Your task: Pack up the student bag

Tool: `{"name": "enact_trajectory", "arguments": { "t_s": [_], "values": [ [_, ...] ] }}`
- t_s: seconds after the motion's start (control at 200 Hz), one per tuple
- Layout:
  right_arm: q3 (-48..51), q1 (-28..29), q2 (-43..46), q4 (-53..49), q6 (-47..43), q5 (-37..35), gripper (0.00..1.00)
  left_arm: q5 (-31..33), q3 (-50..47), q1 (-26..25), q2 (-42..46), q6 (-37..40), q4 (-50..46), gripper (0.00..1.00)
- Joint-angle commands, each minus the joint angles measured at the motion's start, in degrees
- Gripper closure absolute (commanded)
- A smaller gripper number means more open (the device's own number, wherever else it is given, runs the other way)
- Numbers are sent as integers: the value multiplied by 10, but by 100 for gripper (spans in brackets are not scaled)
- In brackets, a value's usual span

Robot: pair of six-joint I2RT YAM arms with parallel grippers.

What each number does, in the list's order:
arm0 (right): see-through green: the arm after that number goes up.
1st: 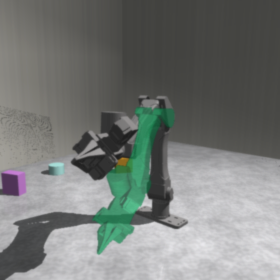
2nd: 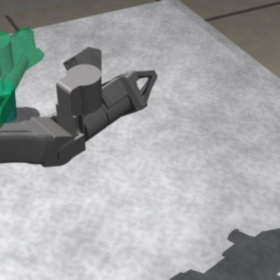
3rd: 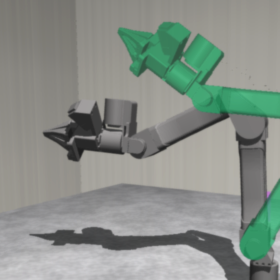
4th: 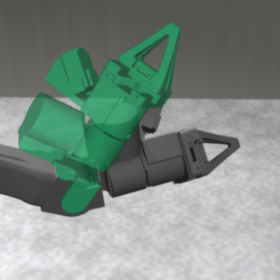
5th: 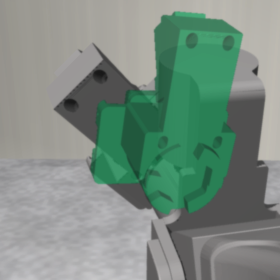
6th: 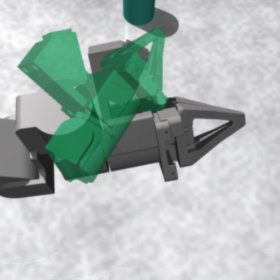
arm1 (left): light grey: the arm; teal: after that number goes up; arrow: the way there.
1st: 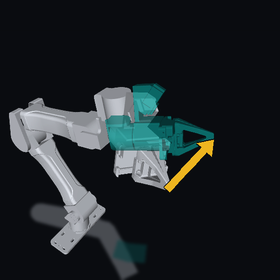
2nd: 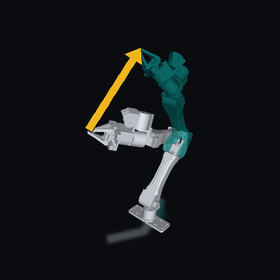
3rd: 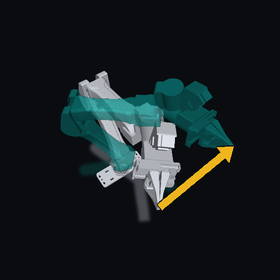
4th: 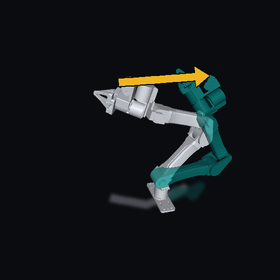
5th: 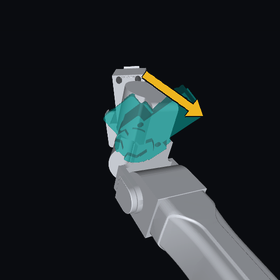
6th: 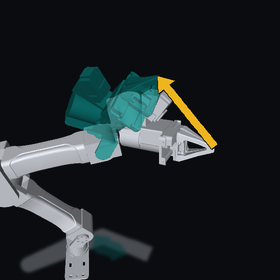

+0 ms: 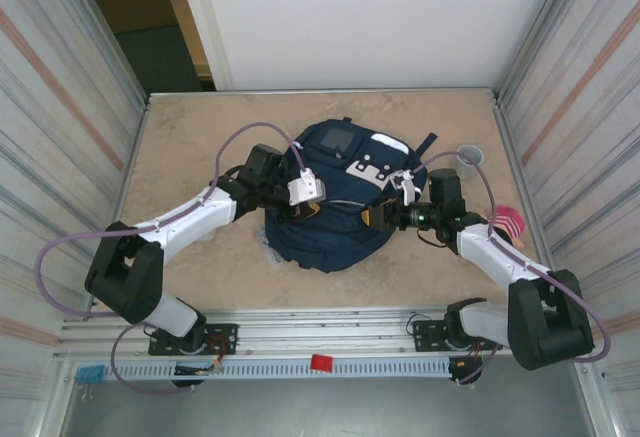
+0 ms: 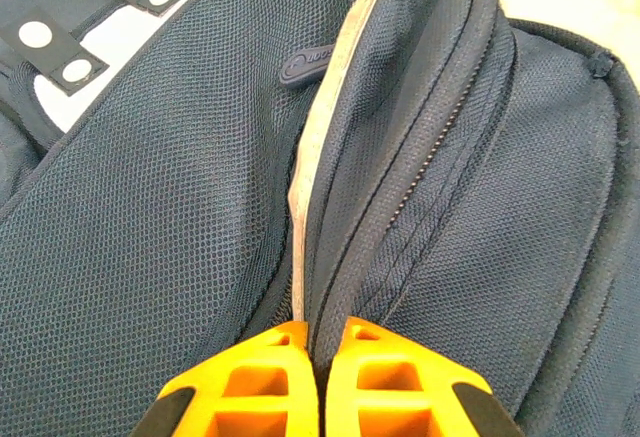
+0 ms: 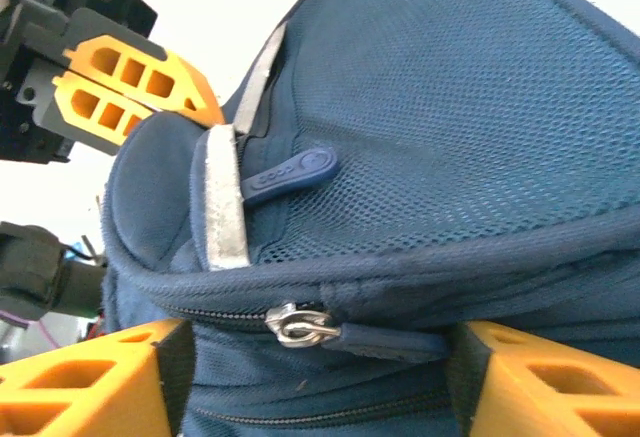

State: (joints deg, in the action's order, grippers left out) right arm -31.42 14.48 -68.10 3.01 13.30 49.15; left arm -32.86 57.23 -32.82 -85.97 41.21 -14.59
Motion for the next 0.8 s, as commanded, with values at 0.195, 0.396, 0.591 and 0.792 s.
{"name": "enact_trajectory", "arguments": {
  "t_s": [0.195,0.396,0.591,0.792],
  "values": [
    [-22,5,71,-73,-46,102,49,-39,-1,6,25,-27,45,100],
    [-4,-19,103,-55,5,1,44,-42,-8,8,32,-33,54,100],
    [4,-29,86,-21,33,6,40,-49,-6,8,30,-38,60,100],
    [-3,7,71,-41,16,1,40,-43,-8,9,34,-43,66,100]
  ]
}}
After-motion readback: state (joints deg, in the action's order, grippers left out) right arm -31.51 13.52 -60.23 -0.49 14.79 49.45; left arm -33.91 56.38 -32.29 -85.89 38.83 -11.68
